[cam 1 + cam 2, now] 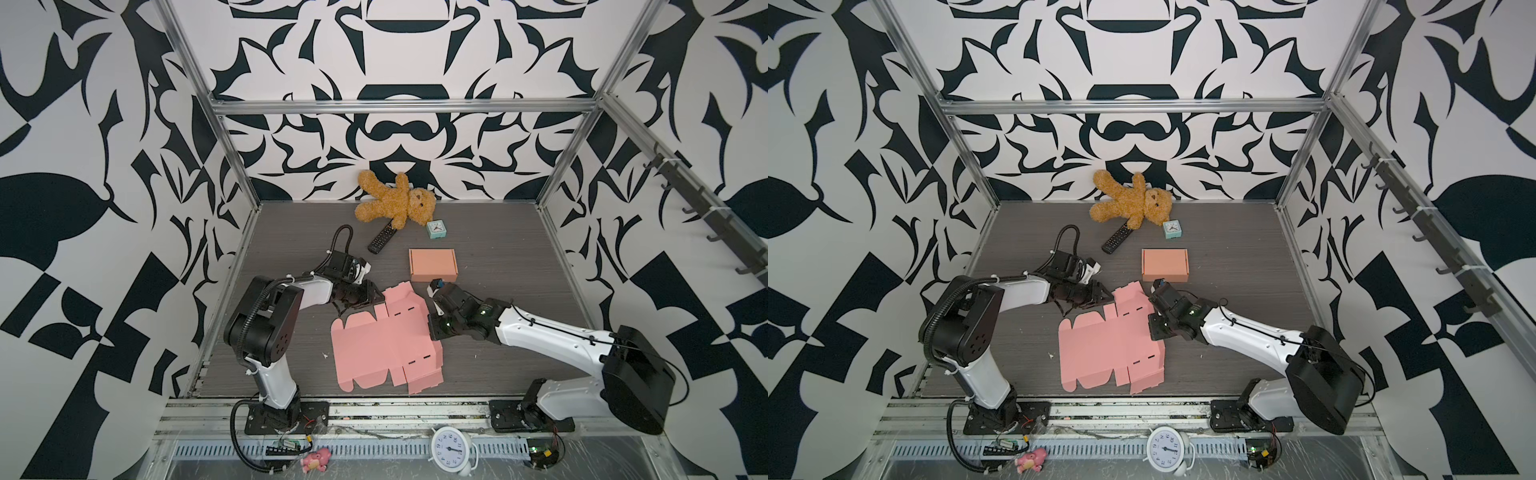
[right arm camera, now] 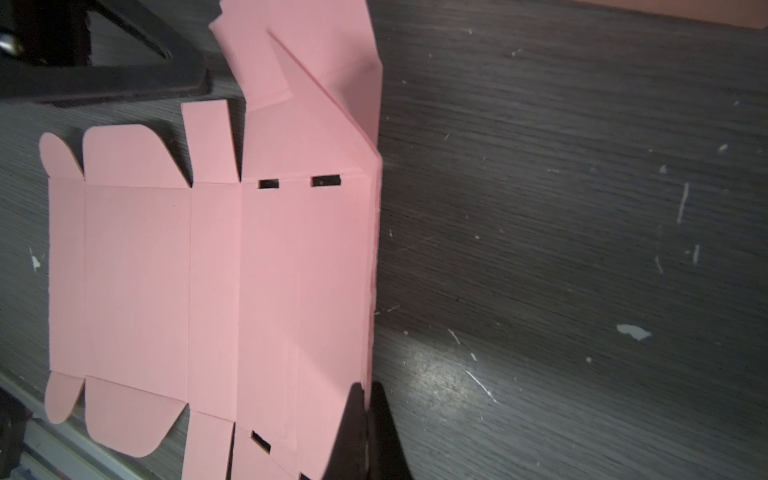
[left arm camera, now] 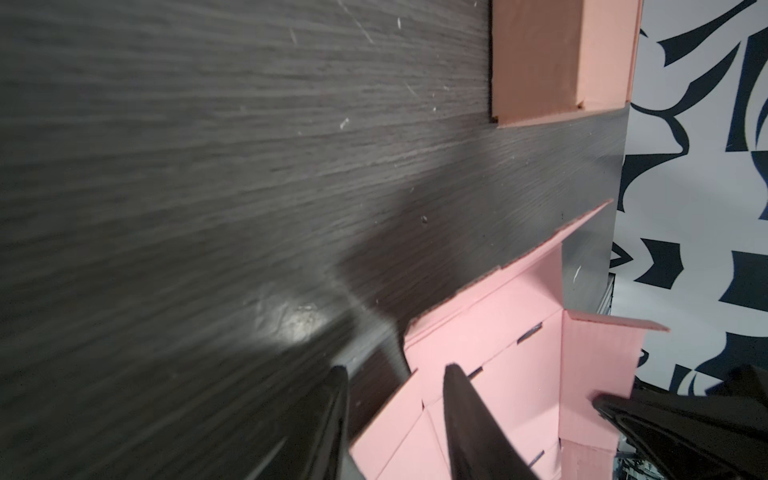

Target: Fold the paper box

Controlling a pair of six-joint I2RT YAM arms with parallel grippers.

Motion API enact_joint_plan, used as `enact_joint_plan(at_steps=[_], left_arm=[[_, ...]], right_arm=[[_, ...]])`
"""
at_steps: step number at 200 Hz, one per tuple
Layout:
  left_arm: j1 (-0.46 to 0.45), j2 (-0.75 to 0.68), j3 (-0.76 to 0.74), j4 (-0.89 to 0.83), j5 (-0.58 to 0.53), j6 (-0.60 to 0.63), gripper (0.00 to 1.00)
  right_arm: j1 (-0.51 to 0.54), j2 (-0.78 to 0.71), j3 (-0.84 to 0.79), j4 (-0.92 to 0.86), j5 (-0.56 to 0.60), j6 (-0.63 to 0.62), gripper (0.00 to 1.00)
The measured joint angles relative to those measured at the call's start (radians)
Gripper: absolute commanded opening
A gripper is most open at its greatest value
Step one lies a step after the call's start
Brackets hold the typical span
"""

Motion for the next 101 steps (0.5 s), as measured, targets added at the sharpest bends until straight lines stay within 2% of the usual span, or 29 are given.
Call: enact_joint_plan(at_steps=[54,101], left_arm=[[-0.027,-0.021,-0.048,0.029,0.027,-0.012,0.29],[-0.066,-0.079,-0.074,0.037,0.031,-0.018,0.27]], right_arm=[[0.000,0.033,0.018,-0.013,0.005,-0.009,0.00],[0.000,0.042,0.027,-0.026,0.011,-0.014,0.00]])
